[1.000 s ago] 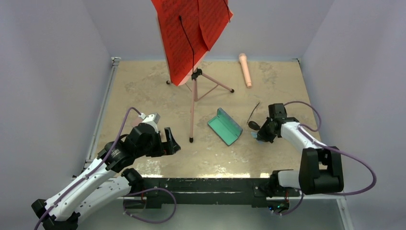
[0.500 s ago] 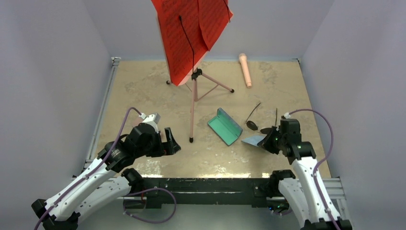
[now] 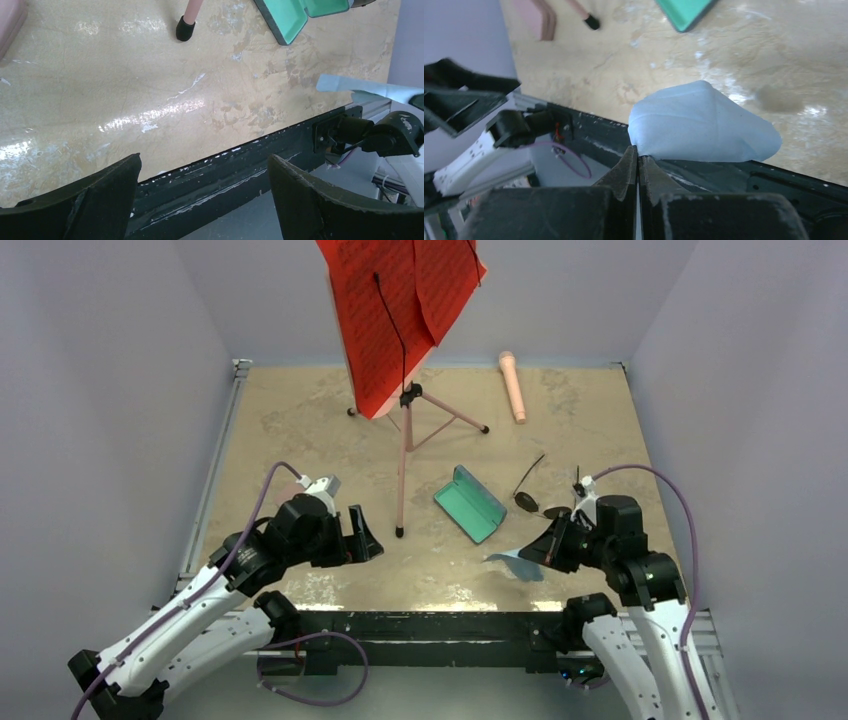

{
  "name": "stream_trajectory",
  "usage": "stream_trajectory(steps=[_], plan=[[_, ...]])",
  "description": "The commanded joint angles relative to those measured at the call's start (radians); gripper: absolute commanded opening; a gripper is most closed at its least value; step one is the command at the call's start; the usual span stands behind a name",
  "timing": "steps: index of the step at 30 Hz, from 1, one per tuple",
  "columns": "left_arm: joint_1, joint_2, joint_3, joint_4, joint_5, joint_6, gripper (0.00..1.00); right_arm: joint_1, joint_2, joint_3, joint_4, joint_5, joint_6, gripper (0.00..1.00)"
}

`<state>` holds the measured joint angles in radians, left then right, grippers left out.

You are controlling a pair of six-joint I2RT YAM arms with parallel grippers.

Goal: Organize the sunglasses
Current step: Pick up the corner of the glasses cleaning cloth from the center of the board.

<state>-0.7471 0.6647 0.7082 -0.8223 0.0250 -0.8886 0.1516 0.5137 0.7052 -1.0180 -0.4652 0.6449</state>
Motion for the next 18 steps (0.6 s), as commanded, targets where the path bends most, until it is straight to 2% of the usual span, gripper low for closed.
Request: stream_trajectory(steps=[1, 6, 10, 15, 18], plan=[[0.002, 0.007, 0.004, 0.048, 0.029, -0.023, 1.0, 0.088, 0.0, 0.097, 0.035, -0.085, 0.045, 0.0], [0.002, 0.01, 0.0, 0.029, 0.02, -0.031, 1.0, 0.265, 0.092, 0.106, 0.172, -0.072, 0.111, 0.0], [0.001, 0.001, 0.006, -0.014, -0.01, -0.064, 1.0, 0.465, 0.252, 0.198, 0.317, 0.048, 0.154, 0.0], [0.002, 0.011, 0.065, -0.158, -0.084, -0.14, 1.0, 0.565, 0.497, 0.361, 0.476, 0.089, 0.164, 0.0], [0.002, -0.006, 0.082, -0.216, -0.112, -0.162, 1.0, 0.614, 0.588, 0.421, 0.586, 0.102, 0.192, 0.0]])
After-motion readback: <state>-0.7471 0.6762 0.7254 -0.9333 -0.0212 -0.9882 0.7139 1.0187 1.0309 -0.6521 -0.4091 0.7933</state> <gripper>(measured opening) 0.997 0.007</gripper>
